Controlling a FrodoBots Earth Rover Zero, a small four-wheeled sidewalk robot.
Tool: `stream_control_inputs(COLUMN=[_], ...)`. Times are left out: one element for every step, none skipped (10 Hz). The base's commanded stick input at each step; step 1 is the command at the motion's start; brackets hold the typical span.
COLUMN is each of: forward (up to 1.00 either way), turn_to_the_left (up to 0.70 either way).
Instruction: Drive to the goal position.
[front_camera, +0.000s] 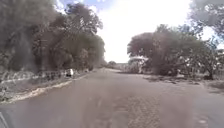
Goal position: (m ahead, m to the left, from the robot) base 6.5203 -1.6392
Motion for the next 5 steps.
stream_control_inputs(forward=[0.70,0.70,0.70,0.70,0.70], turn_to_the_left=[0.00,0.00,0.00,0.00,0.00])
